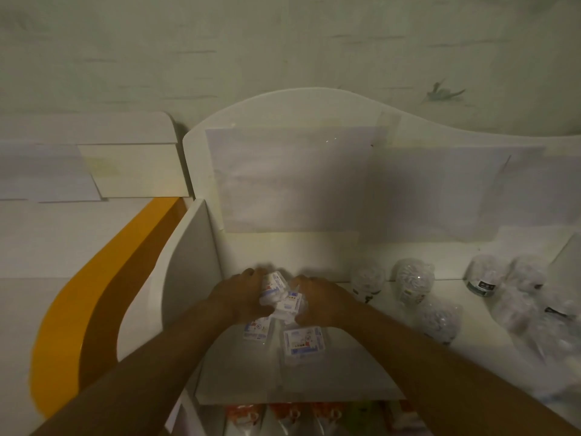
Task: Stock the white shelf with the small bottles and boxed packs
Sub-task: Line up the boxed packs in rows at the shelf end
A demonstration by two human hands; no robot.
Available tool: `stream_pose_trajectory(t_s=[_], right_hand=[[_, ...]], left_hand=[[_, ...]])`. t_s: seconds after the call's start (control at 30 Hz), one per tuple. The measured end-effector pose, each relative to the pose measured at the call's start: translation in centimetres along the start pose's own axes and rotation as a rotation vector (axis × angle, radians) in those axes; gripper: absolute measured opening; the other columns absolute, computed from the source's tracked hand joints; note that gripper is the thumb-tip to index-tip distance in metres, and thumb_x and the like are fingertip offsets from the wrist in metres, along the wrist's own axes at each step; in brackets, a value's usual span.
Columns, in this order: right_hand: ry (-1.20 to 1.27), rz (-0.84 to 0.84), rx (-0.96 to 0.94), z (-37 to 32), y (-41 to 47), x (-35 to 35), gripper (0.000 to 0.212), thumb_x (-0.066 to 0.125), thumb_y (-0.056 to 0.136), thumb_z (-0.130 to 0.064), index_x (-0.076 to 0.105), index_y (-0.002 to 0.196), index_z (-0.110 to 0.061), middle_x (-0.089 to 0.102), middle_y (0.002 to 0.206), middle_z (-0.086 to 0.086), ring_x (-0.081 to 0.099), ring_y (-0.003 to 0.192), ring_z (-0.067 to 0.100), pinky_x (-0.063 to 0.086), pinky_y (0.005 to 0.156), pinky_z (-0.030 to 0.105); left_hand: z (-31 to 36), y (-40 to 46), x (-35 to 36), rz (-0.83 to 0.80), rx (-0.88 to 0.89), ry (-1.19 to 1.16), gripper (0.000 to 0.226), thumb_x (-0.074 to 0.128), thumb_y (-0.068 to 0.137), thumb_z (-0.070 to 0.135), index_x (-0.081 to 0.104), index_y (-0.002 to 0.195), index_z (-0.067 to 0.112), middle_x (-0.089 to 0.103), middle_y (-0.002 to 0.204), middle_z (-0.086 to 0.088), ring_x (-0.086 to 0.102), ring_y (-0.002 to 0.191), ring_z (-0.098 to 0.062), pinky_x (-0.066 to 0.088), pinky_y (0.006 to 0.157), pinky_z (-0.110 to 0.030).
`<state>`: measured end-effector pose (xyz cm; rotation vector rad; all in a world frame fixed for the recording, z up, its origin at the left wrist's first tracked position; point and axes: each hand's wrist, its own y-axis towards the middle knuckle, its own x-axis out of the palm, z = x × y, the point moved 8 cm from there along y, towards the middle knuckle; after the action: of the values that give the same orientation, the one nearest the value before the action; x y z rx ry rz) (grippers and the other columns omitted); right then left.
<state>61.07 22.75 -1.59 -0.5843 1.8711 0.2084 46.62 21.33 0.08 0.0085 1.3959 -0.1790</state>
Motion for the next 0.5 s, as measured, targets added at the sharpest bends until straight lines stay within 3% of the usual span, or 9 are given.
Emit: stream_pose_trajectory(t_s=[0.23, 0.5], right_hand=[[0.024, 0.008, -0.034, -0.6, 0.54, 0.53, 0.072, 0.079, 0.065, -0.049, 0.05, 0.126, -0.024, 0.063, 0.114, 0.001, 0.063, 0.098, 0.021, 0.056, 0.083, 0.041], [-0.012, -0.004, -0.024, 0.23, 0.66, 0.25, 0.062, 0.076, 0.074, -0.032, 0.05, 0.13, -0.022, 0.062, 0.116, 0.002, 0.061, 0.098, 0.021, 0.054, 0.079, 0.035]], left_hand=[[0.07, -0.06, -0.11, 0.024, 0.009, 0.037, 0.071, 0.063, 0.082, 0.044, 0.032, 0.141, 0.02, 0.048, 0.134, -0.005, 0.054, 0.115, -0.026, 0.05, 0.092, -0.042], [-0.77, -0.36, -0.7, 0.019, -0.028, 0.014, 0.071, 0.067, 0.08, 0.04, 0.034, 0.141, 0.023, 0.048, 0.136, -0.002, 0.055, 0.115, -0.023, 0.052, 0.089, -0.04]])
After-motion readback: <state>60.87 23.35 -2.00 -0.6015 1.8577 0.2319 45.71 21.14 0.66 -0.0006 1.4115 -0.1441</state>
